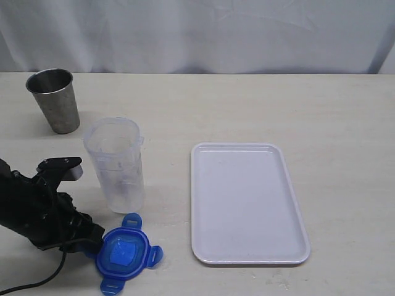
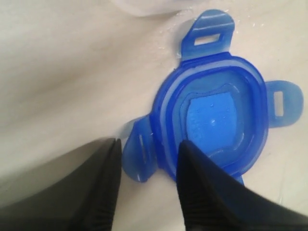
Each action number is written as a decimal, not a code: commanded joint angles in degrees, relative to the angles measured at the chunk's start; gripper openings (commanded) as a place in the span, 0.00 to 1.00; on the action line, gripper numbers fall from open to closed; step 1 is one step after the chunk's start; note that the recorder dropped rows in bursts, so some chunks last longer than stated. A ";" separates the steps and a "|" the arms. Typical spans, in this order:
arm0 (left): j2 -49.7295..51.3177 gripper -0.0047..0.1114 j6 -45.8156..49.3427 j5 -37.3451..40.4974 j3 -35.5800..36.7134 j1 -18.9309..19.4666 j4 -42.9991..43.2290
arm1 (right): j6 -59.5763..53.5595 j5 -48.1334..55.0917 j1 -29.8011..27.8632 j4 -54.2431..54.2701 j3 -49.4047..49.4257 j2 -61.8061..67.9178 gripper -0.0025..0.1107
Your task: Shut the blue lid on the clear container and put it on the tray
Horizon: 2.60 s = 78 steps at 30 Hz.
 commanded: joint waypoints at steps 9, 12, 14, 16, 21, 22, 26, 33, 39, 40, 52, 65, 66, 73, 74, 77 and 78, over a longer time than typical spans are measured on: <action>0.12 0.35 0.28 -0.20 0.26 -0.14 -0.41 | -0.37 -0.68 -0.08 -0.35 0.14 -0.22 0.06; 0.12 0.32 0.28 -1.70 0.26 -0.14 -0.41 | -0.37 -0.68 -0.08 -0.35 0.14 -0.22 0.06; 0.12 0.24 0.28 -1.95 0.26 -0.14 -0.51 | -0.37 -0.68 -0.08 -0.35 0.14 -0.22 0.06; 0.12 0.17 0.28 -1.42 0.26 -0.14 -0.51 | -0.37 -0.68 -0.08 -0.35 0.14 -0.22 0.06; 0.12 0.12 0.28 0.03 0.26 -0.14 -0.51 | -0.37 -0.68 -0.08 -0.35 0.14 -0.22 0.06; 0.12 0.12 0.28 0.17 0.26 -0.14 -0.51 | -0.37 -0.68 -0.08 -0.35 0.14 -0.22 0.06; 0.12 0.10 0.28 0.17 0.26 -0.14 -0.51 | -0.37 -0.68 -0.08 -0.35 0.14 -0.22 0.06; -0.39 0.04 0.07 1.48 0.16 -0.14 2.55 | -0.37 -0.68 -0.08 -0.35 0.14 -0.22 0.06; -1.25 0.04 -0.68 2.56 0.16 -0.14 2.84 | -0.37 -0.68 -0.08 -0.35 0.14 -0.22 0.06; -1.74 0.04 -1.07 2.83 0.16 -0.14 3.10 | -0.37 -0.68 -0.08 -0.35 0.14 -0.22 0.06; -12.87 0.04 -8.84 4.32 0.16 -0.14 10.52 | -0.37 -0.68 -0.08 -0.35 0.14 -0.22 0.06; -24.78 0.04 -26.10 11.57 -4.30 -0.14 28.17 | -0.37 -0.68 -0.08 -0.35 0.14 -0.22 0.06; -25.29 0.04 -27.71 12.66 -5.22 -0.14 29.33 | -0.37 -0.68 -0.08 -0.35 0.14 -0.22 0.06; -26.76 0.04 -34.67 17.89 -10.07 -0.14 38.32 | -0.37 -0.68 -0.08 -0.35 0.14 -0.22 0.06; -26.76 0.04 -35.59 18.05 -10.34 -0.14 39.52 | -0.37 -0.68 -0.08 -0.35 0.14 -0.22 0.06; -26.76 0.04 -37.56 17.91 -11.26 -0.14 42.57 | -0.37 -0.68 -0.08 -0.35 0.14 -0.22 0.06; -26.76 0.04 -37.56 17.69 -11.53 -0.14 43.00 | -0.37 -0.68 -0.08 -0.35 0.14 -0.22 0.06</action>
